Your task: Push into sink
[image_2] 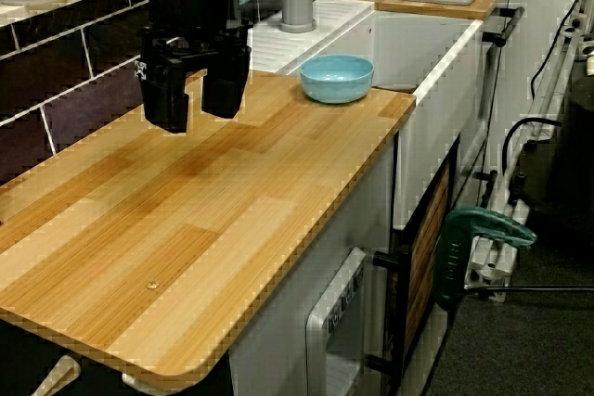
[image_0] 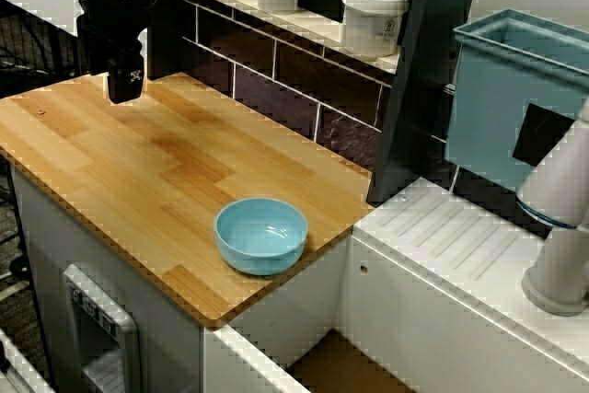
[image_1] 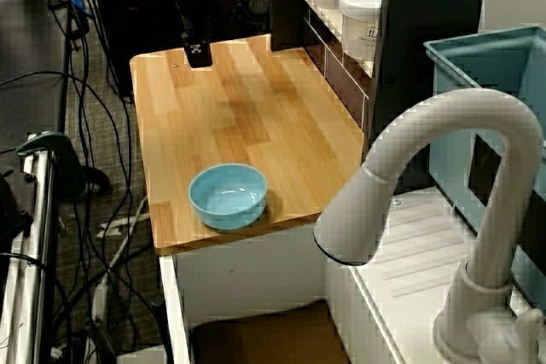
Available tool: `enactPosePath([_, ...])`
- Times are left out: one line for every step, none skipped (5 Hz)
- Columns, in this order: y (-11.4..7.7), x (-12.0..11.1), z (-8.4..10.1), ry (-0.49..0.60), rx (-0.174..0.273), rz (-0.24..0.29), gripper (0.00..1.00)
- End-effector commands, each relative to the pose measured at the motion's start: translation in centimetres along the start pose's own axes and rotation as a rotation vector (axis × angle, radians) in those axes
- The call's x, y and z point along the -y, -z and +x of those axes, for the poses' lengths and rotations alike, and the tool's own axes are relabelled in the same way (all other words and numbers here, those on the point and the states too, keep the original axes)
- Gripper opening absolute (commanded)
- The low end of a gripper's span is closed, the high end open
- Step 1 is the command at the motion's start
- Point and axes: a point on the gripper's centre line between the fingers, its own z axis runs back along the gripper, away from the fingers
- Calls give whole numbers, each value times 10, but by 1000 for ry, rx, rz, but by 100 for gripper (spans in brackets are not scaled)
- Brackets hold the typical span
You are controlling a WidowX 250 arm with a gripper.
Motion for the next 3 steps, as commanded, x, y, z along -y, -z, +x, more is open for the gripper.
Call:
enactPosePath([0,0,0,0,0,0,100])
enactPosePath([-4,17,-3,17,3,-8,100])
enactPosePath([-8,40,-9,66,14,-63,100])
